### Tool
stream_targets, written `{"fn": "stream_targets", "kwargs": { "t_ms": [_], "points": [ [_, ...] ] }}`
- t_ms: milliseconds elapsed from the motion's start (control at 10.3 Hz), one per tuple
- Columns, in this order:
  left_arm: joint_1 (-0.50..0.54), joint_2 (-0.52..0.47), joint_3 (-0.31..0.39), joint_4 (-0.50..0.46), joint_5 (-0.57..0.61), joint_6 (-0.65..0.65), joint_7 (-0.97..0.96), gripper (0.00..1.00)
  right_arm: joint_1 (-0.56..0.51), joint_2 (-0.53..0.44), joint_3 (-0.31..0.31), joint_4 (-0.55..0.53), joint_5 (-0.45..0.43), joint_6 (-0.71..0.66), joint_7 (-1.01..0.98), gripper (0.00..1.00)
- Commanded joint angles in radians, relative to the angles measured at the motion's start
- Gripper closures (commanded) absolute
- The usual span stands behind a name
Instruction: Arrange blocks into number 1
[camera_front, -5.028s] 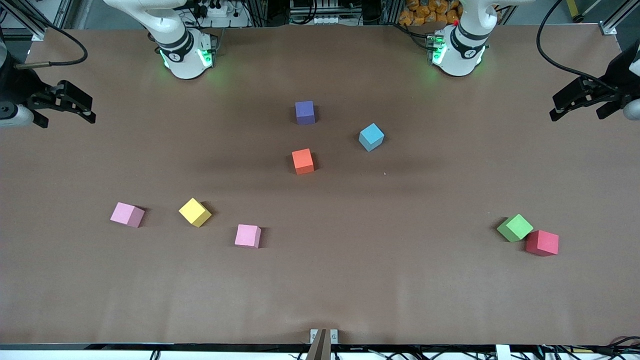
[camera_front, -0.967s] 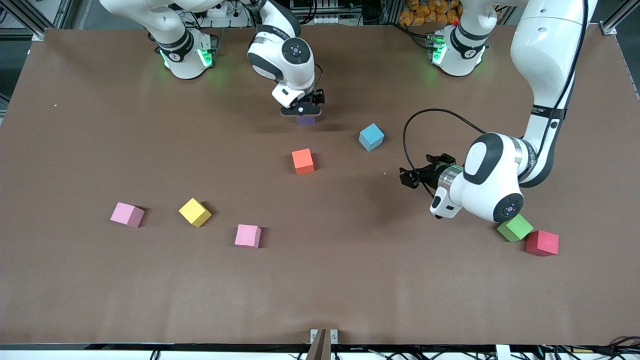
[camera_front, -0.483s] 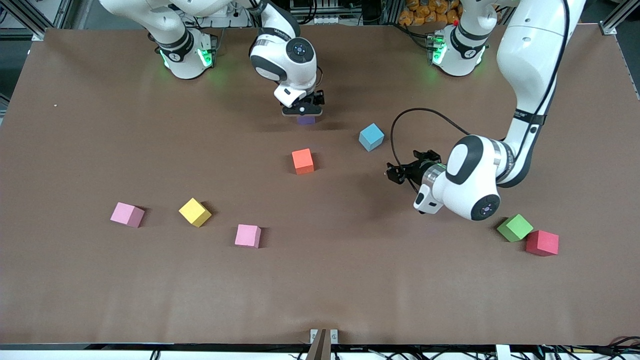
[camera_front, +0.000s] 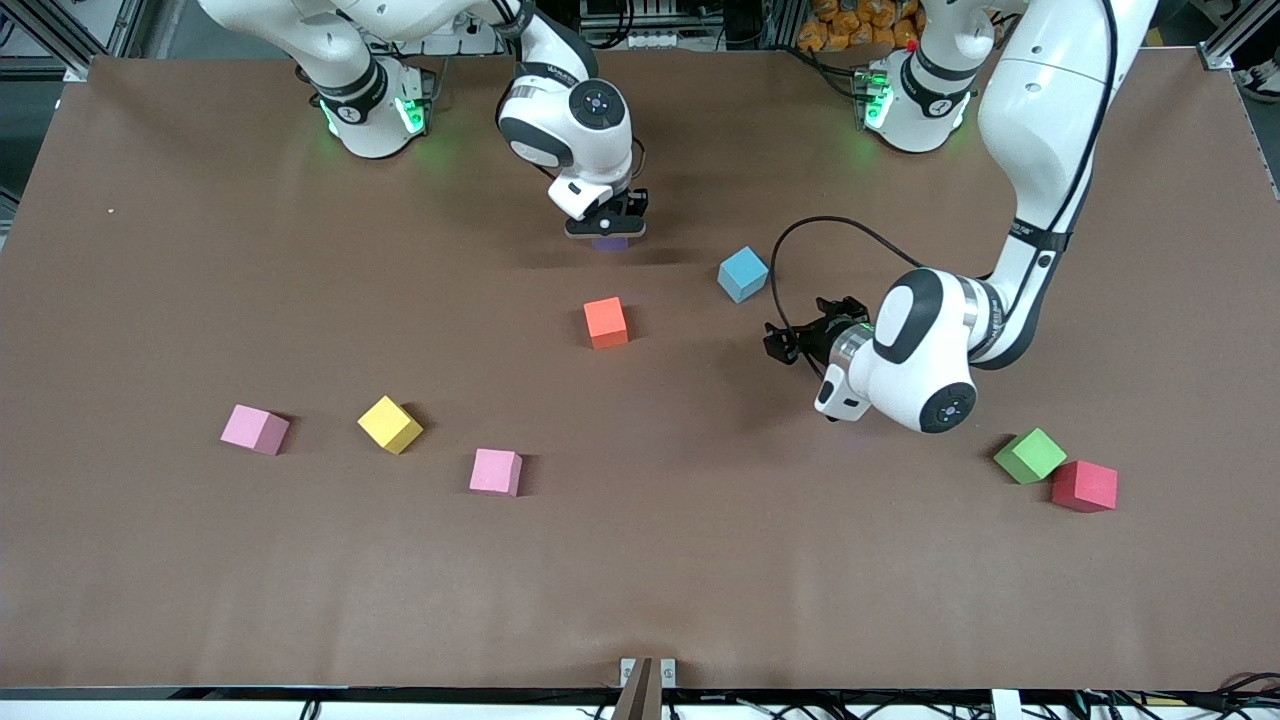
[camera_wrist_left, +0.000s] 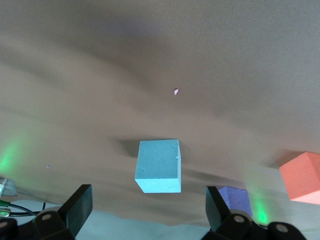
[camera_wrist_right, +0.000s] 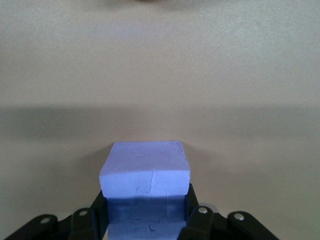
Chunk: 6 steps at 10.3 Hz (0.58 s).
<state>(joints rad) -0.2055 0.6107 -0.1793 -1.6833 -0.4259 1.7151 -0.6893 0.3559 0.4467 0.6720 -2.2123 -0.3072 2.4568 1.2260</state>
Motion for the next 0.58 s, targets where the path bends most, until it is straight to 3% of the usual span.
{"fn": "stream_targets", "kwargs": {
  "t_ms": [0, 483],
  "points": [
    [-0.025, -0.011, 0.003, -0.018, -0.022, 0.034, -0.038, 0.0, -0.009, 0.01, -0.011, 0.022, -0.03, 0.007, 0.075, 1.0],
    [-0.028, -0.02, 0.004, 0.016, -0.007, 0.05, -0.039, 0.0, -0.008, 0.032, -0.015, 0.069, -0.02, 0.008, 0.112, 1.0]
  ]
}}
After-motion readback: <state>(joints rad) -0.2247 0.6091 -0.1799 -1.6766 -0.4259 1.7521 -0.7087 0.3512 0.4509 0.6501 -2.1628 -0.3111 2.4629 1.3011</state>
